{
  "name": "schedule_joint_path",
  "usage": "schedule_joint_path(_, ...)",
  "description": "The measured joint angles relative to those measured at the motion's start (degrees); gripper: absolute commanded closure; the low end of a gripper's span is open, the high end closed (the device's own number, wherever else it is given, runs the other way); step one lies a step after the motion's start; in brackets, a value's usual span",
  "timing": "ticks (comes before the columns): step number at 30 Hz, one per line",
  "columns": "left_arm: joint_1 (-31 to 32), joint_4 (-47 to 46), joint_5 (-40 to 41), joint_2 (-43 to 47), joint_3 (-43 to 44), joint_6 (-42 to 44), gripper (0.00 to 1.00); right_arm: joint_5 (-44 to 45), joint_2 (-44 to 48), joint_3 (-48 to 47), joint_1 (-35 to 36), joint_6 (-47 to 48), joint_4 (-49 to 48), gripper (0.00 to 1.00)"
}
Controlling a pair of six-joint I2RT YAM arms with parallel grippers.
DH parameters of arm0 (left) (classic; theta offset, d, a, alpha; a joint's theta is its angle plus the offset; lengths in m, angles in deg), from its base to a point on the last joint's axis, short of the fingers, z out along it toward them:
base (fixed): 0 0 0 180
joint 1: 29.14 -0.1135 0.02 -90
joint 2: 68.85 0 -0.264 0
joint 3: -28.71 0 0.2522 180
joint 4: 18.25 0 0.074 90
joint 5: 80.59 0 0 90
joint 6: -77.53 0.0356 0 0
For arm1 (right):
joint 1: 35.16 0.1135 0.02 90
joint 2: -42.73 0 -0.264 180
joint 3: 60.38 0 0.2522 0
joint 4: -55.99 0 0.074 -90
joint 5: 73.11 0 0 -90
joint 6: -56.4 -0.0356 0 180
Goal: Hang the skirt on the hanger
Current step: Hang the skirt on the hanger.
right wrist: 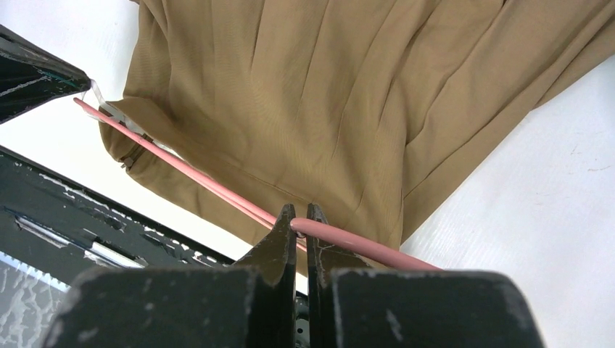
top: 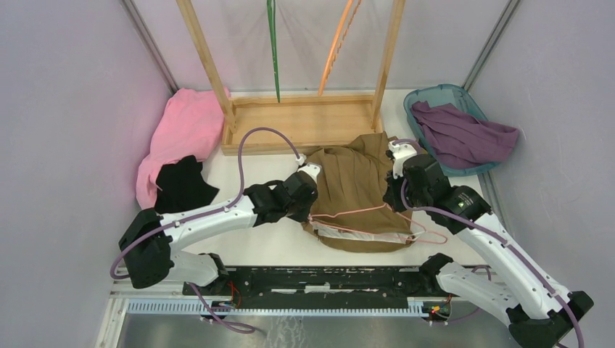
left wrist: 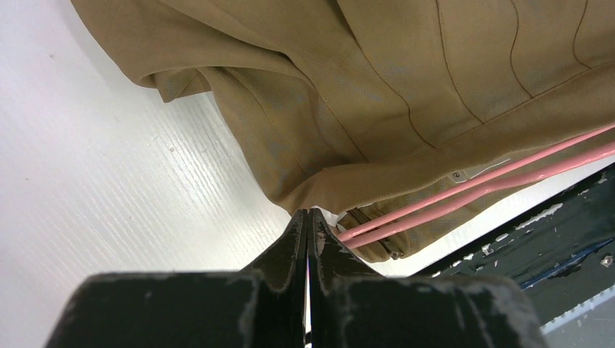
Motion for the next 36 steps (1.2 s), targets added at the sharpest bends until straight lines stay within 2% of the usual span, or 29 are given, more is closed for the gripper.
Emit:
schedule_joint_path(21, 0.0, 1.0, -1.7, 0.2, 0.3, 0.1, 0.97, -0.1, -2.5, 1.2, 0.0, -0.1, -1.0, 0.99)
schedule_joint_path(36, 0.0, 0.3, -5.8, 0.3, 1.7, 0.1, 0.97, -1.3, -5.5, 1.6, 0.0, -0.7, -4.2, 0.99)
